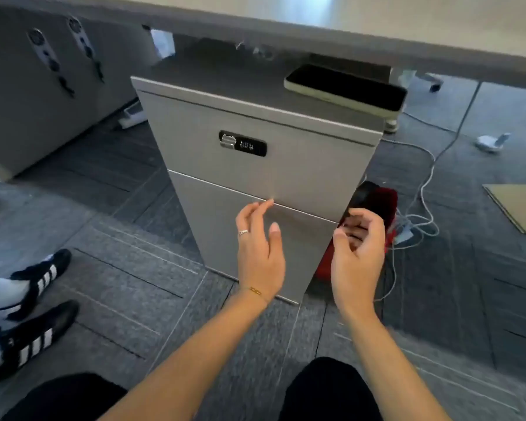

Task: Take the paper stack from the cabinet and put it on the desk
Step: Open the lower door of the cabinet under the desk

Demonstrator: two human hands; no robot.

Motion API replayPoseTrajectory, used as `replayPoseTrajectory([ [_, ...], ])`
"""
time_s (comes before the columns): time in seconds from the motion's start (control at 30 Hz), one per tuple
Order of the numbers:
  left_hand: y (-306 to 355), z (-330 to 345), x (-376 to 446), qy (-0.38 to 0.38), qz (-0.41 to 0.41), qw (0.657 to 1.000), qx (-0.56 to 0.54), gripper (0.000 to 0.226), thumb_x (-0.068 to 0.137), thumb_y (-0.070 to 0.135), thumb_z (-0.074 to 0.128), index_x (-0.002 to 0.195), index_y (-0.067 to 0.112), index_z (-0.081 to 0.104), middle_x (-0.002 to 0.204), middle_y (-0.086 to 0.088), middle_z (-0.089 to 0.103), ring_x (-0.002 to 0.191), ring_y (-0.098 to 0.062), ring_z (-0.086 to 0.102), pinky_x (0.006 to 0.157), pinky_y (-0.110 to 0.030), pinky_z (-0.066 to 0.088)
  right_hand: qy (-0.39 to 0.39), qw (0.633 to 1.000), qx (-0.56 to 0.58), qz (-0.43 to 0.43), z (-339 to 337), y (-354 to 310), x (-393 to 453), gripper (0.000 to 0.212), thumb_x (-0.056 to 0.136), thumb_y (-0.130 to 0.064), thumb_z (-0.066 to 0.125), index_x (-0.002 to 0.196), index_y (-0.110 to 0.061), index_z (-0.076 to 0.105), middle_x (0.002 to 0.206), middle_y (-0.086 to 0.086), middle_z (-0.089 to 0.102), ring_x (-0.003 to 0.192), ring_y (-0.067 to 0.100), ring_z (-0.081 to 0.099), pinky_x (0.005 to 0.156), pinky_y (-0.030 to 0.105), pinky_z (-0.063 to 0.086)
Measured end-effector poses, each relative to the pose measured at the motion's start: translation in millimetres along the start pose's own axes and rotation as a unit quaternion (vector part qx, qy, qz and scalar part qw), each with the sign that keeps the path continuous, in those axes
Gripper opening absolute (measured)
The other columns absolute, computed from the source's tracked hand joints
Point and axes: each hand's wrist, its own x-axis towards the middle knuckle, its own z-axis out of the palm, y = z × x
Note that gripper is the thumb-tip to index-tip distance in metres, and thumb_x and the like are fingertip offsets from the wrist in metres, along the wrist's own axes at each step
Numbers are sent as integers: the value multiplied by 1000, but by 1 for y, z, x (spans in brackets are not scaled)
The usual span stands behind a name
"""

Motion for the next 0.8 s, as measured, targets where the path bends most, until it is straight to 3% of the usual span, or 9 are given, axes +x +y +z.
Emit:
replayPoseTrajectory([
  [0.1, -4, 7, -10, -11, -1, 999, 34, 44, 103, 23, 38, 147, 21, 45, 147, 1, 33, 125, 13, 38, 97, 6, 23, -21, 999, -2, 36, 2, 17, 3, 35, 94, -11, 65, 127, -22, 59, 118, 1, 69, 109, 19, 67, 96, 37, 56],
  [0.2, -3, 12, -24, -49, -25, 997, 54, 48, 103, 28, 36, 152, 28, 37, 152, 2, 29, 130, 0, 43, 92, 7, 27, -47, 996, -15, 80, 3, 21, 5, 34, 90, -11, 66, 121, -23, 62, 116, 2, 71, 106, 21, 70, 96, 43, 58],
  [0.37, -5, 21, -39, -101, -30, 989, 99, 69, 97, 21, 51, 156, 38, 20, 158, 6, 21, 136, -18, 47, 99, -23, 46, -58, 993, -35, 94, 0, 29, 14, 25, 87, -7, 69, 108, -20, 62, 102, 5, 72, 96, 24, 71, 92, 48, 58],
  [0.47, -2, 25, -52, -99, -61, 983, 143, 87, 91, 25, 60, 156, 43, 6, 160, 10, 17, 114, -24, 63, 78, -38, 61, -86, 993, -50, 59, -3, 27, 7, 21, 88, -16, 73, 102, -21, 59, 93, -1, 66, 89, 24, 67, 83, 42, 58],
  [0.57, 1, 26, -77, -94, -82, 983, 137, 109, 81, 38, 71, 156, 43, -7, 163, 11, 7, 107, -24, 66, 66, -38, 60, -122, 987, -102, -2, -10, 20, -10, 20, 87, -24, 74, 93, -20, 55, 83, -2, 61, 78, 20, 61, 70, 34, 51],
  [0.67, 0, 27, -98, -81, -131, 974, 163, 120, 77, 40, 75, 155, 40, -16, 164, 10, -6, 114, -24, 62, 64, -28, 57, -177, 943, -245, -138, -13, 7, -31, 21, 89, -34, 68, 85, -21, 52, 75, -5, 55, 63, 14, 52, 56, 28, 39],
  [0.73, -5, 23, -107, -56, -141, 967, 205, 114, 80, 41, 70, 158, 30, -11, 165, 3, -5, 131, -16, 42, 76, -26, 57, -206, 890, -342, -219, -10, -5, -44, 26, 90, -37, 63, 79, -22, 46, 71, -7, 50, 56, 15, 44, 50, 30, 33],
  [0.8, -9, 12, -116, -41, -134, 955, 262, 105, 82, 48, 63, 160, 23, -2, 166, -1, 0, 135, -7, 19, 91, -24, 52, -229, 850, -392, -266, -3, -17, -56, 29, 89, -41, 60, 76, -24, 41, 68, -7, 46, 55, 18, 40, 49, 29, 27],
])
